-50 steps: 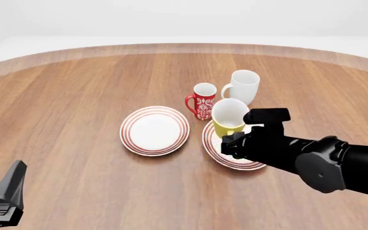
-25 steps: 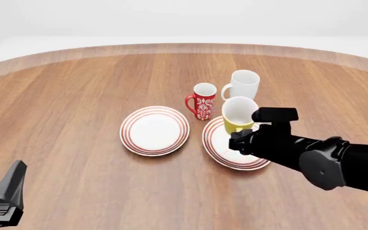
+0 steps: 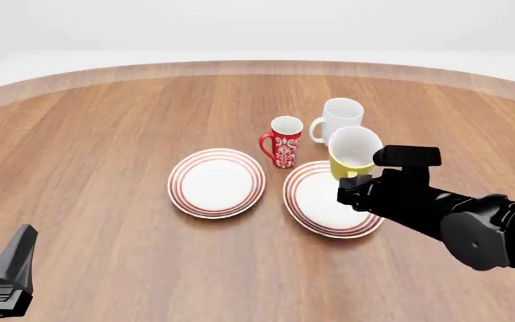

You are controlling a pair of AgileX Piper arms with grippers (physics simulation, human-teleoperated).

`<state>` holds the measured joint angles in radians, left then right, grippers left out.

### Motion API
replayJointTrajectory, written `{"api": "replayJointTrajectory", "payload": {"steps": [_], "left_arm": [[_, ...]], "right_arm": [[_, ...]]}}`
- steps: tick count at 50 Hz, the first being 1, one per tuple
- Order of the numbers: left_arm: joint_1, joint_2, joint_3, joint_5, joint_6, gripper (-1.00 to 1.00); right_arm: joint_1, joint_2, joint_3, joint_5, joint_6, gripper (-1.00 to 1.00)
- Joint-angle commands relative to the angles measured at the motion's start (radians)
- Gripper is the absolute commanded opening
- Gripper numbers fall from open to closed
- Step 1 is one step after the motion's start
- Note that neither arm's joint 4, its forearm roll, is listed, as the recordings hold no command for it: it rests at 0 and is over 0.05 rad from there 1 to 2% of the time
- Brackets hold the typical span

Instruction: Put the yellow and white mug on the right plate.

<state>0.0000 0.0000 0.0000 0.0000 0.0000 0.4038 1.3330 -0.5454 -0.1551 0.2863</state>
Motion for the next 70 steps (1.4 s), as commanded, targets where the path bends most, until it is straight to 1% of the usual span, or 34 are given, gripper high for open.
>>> {"api": "replayJointTrajectory", "payload": {"steps": [1, 9, 11, 13, 14, 25, 29, 38, 48, 56, 65, 67, 69, 70], "left_arm": [[0.000, 0.000, 0.000, 0.000, 0.000, 1.00], [0.000, 0.000, 0.000, 0.000, 0.000, 1.00], [0.000, 0.000, 0.000, 0.000, 0.000, 1.00], [0.000, 0.000, 0.000, 0.000, 0.000, 1.00], [0.000, 0.000, 0.000, 0.000, 0.000, 1.00], [0.000, 0.000, 0.000, 0.000, 0.000, 1.00], [0.000, 0.000, 0.000, 0.000, 0.000, 1.00], [0.000, 0.000, 0.000, 0.000, 0.000, 1.00], [0.000, 0.000, 0.000, 0.000, 0.000, 1.00], [0.000, 0.000, 0.000, 0.000, 0.000, 1.00], [0.000, 0.000, 0.000, 0.000, 0.000, 1.00], [0.000, 0.000, 0.000, 0.000, 0.000, 1.00], [0.000, 0.000, 0.000, 0.000, 0.000, 1.00], [0.000, 0.000, 0.000, 0.000, 0.000, 1.00]], "right_arm": [[-0.013, -0.029, 0.004, 0.007, 0.004, -1.00], [-0.013, -0.029, 0.004, 0.007, 0.004, -1.00], [-0.027, 0.000, 0.015, -0.028, 0.000, -1.00], [-0.030, 0.006, 0.025, -0.034, 0.007, -1.00], [-0.035, 0.038, 0.029, -0.068, 0.007, -1.00], [-0.040, 0.101, 0.017, -0.113, 0.017, -1.00], [-0.045, 0.112, 0.008, -0.118, 0.013, -1.00], [-0.038, 0.184, -0.011, -0.160, 0.011, -1.00], [-0.055, 0.271, -0.008, -0.239, 0.031, -1.00], [-0.050, 0.335, -0.003, -0.301, 0.057, -1.00], [-0.061, 0.366, -0.016, -0.317, 0.063, -1.00], [-0.059, 0.369, -0.025, -0.311, 0.061, -1.00], [-0.056, 0.354, -0.040, -0.283, 0.061, -1.00], [-0.051, 0.369, -0.036, -0.302, 0.064, -1.00]]}}
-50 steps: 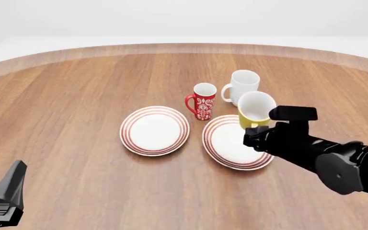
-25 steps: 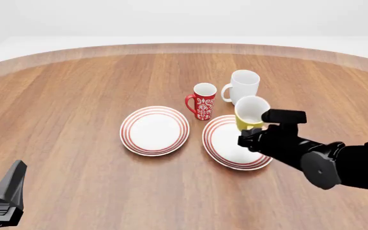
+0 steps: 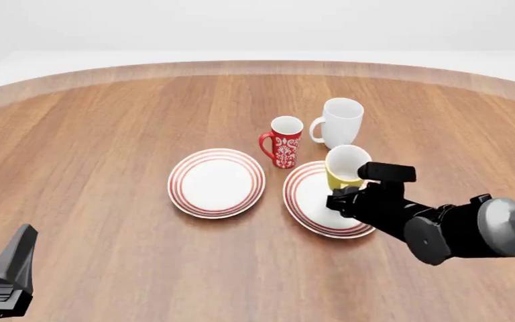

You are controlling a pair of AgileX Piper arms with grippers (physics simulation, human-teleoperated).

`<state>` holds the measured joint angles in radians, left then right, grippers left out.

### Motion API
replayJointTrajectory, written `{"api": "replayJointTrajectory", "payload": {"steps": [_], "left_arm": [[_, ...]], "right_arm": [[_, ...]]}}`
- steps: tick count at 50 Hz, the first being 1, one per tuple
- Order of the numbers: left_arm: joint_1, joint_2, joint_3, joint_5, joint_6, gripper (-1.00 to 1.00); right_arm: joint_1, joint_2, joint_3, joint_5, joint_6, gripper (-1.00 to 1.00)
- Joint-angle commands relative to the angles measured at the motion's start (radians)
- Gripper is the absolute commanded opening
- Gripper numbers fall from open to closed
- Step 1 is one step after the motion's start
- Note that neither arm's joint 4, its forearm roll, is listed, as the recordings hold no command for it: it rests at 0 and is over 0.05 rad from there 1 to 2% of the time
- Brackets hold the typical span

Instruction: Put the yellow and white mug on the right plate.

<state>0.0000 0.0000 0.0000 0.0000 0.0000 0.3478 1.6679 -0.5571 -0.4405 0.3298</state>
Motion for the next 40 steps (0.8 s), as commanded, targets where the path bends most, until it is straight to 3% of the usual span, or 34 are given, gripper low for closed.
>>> {"api": "replayJointTrajectory", "payload": {"steps": [1, 20, 21, 40], "left_arm": [[0.000, 0.000, 0.000, 0.000, 0.000, 1.00], [0.000, 0.000, 0.000, 0.000, 0.000, 1.00], [0.000, 0.000, 0.000, 0.000, 0.000, 1.00], [0.000, 0.000, 0.000, 0.000, 0.000, 1.00]], "right_arm": [[0.009, 0.037, -0.025, -0.019, 0.025, -1.00], [0.027, 0.066, -0.042, -0.029, 0.048, -1.00], [0.020, 0.068, -0.043, -0.027, 0.041, 1.00], [0.018, -0.043, 0.006, 0.017, 0.038, 1.00]]}}
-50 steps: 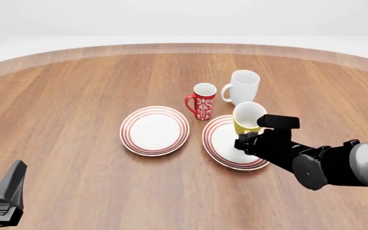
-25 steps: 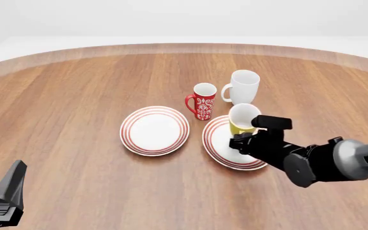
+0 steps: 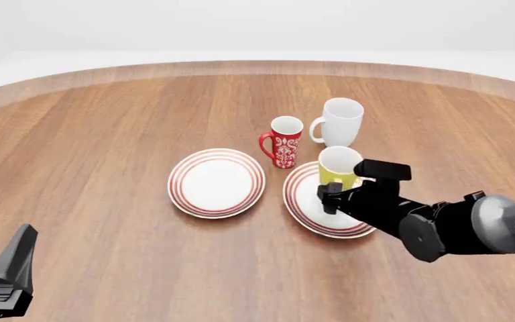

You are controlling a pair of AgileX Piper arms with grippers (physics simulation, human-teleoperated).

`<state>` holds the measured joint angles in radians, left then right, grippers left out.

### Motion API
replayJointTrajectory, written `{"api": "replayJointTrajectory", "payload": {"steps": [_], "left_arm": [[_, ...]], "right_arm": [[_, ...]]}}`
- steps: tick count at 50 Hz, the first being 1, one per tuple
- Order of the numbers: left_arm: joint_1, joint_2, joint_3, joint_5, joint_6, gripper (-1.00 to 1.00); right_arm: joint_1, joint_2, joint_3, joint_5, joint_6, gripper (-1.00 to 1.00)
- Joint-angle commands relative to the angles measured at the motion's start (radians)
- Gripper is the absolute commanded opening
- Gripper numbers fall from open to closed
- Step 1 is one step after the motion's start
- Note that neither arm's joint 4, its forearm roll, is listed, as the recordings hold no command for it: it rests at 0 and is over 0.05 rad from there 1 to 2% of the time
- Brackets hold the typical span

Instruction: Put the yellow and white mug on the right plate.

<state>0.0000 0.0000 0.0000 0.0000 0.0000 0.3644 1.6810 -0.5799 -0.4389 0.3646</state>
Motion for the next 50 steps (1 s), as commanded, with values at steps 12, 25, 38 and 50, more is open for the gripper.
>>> {"api": "replayJointTrajectory", "payload": {"steps": [12, 25, 38, 50], "left_arm": [[0.000, 0.000, 0.000, 0.000, 0.000, 1.00], [0.000, 0.000, 0.000, 0.000, 0.000, 1.00], [0.000, 0.000, 0.000, 0.000, 0.000, 1.00], [0.000, 0.000, 0.000, 0.000, 0.000, 1.00]], "right_arm": [[0.011, -0.216, 0.098, 0.074, 0.003, 1.00], [0.016, -0.454, 0.162, 0.177, 0.002, 1.00], [0.052, -0.744, 0.162, 0.350, -0.025, 1.00], [0.070, -0.887, 0.163, 0.411, -0.035, 1.00]]}}
